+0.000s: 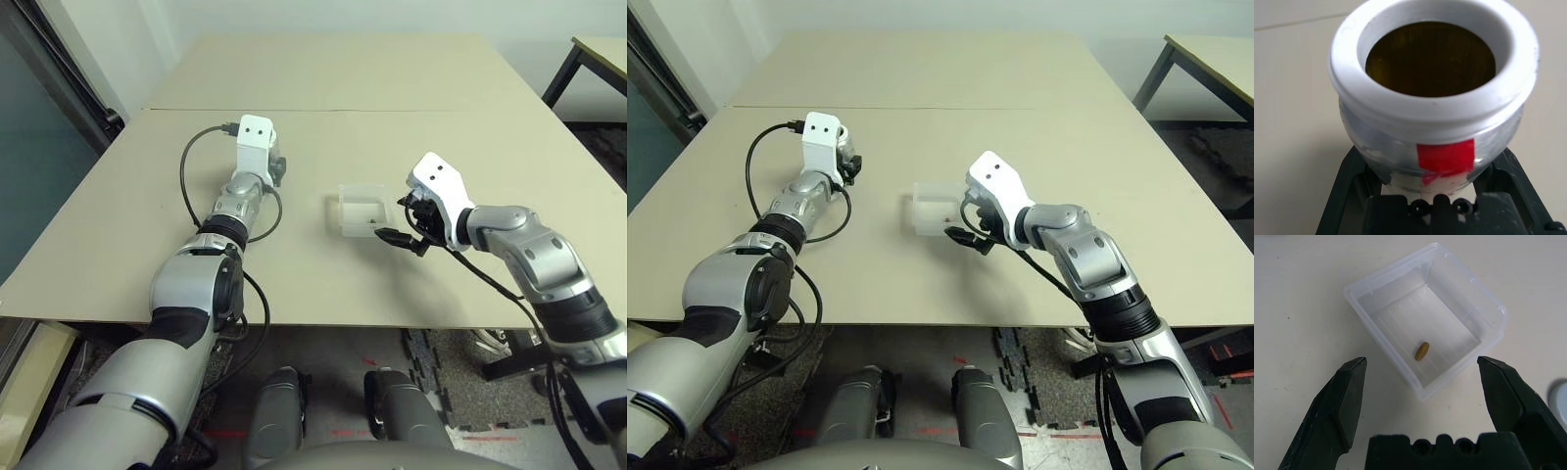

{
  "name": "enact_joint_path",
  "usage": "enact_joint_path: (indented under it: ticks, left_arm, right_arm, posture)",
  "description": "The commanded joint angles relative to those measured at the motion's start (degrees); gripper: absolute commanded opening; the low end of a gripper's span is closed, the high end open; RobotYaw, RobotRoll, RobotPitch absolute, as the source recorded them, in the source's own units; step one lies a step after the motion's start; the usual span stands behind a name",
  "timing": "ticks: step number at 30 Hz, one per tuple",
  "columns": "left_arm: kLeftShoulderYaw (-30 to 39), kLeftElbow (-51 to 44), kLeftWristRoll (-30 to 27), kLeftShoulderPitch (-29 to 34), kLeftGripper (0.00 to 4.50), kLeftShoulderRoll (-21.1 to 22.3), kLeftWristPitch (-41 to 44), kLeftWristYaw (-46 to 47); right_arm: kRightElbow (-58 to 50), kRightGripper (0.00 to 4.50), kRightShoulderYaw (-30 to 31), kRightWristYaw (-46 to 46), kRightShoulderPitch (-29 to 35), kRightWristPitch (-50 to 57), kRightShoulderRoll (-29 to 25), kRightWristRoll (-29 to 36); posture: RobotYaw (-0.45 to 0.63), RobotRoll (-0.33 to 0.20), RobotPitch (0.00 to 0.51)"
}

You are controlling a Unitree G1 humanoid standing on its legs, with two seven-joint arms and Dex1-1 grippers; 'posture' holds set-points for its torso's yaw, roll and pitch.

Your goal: Pour the medicine from the bottle into the box.

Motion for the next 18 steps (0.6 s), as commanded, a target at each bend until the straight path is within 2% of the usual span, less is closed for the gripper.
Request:
enact_joint_path:
  ticks: [1,15,16,18]
  left_arm:
    - [-0.24,-0.31,-0.48,1.53,2.66,-0.49,0.80,-0.38]
    - [-0.72,-0.55,-0.38,3.08,2.66,-0.84,1.25,-1.09]
    - [-0.92,-0.63,-0.19,3.08,3.40,-0.81,0.79,-1.04]
    - [-0.89,-0.76,-0.32,3.04,4.06,-0.83,0.26,-1.03]
  right_arm:
    - [-0.18,4.50,0.25,-0.07,0.54,0.34,-0.05,-0.11]
    - [-0.19,4.50,0.20,-0.22,0.80,0.34,0.10,-0.15]
    - [-0.19,4.50,0.20,-0.21,0.82,0.32,0.08,-0.15]
    - [-0.15,4.50,0.20,-0.21,0.81,0.26,0.09,-0.17]
  posture:
    - [-0.01,0.000,0.092]
    - [-0.01,0.000,0.095]
    - [-0.01,0.000,0.095]
    - [-0.01,0.000,0.094]
